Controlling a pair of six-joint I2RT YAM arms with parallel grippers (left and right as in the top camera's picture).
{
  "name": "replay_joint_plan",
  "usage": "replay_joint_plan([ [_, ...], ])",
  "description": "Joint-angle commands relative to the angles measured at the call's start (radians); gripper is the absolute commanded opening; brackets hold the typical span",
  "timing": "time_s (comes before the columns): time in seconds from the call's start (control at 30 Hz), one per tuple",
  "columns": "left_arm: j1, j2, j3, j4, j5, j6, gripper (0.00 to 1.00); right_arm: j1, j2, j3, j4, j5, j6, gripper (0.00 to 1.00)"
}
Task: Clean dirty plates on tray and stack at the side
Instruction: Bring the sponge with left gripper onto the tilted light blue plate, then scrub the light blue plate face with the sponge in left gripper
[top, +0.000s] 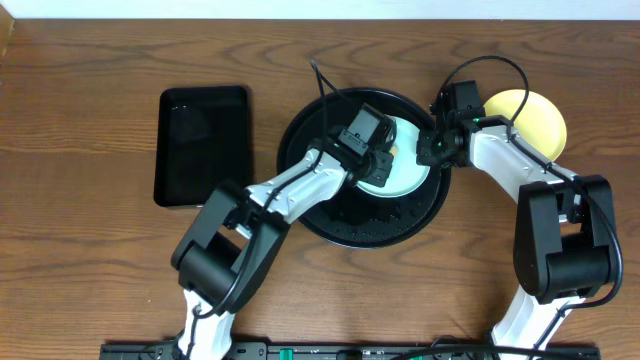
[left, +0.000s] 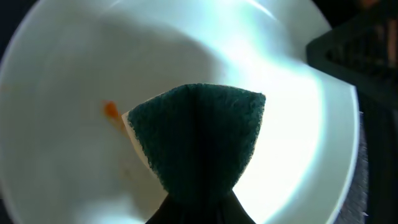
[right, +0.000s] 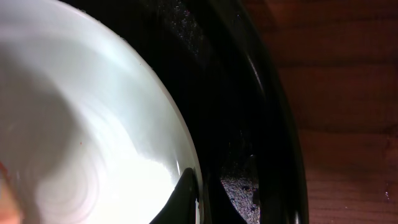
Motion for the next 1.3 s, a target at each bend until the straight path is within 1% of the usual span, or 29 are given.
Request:
replay_joint_plan([
  [0.0, -0.002, 0.03, -0.005, 0.018, -0.013, -0.005, 0.08, 0.011, 0.019, -0.029, -0.006, 0.005, 0.012, 0.01],
  [0.27, -0.002, 0.069, -0.005, 0.059, -0.018, -0.005, 0.08, 0.011, 0.019, -0.029, -0.005, 0.005, 0.012, 0.01],
  [0.47, -0.002, 0.071, -0.005, 0.059, -0.126, -0.004, 0.08, 0.011, 0.019, -0.029, -0.006, 0.005, 0.012, 0.01],
  [0.87, -0.002, 0.136, -0.005, 0.096, -0.129, 0.004, 0.08, 0.011, 0.019, -0.029, -0.005, 0.005, 0.012, 0.01],
  [1.1, 0.008, 0.146, -0.005, 0.129, -0.148, 0.027, 0.08, 0.011, 0.019, -0.029, -0.005, 0.005, 0.012, 0.01],
  [1.27, 0.008, 0.146, -0.005, 0.138, -0.152, 0.065, 0.08, 0.011, 0.019, -0.029, -0.005, 0.005, 0.012, 0.01],
])
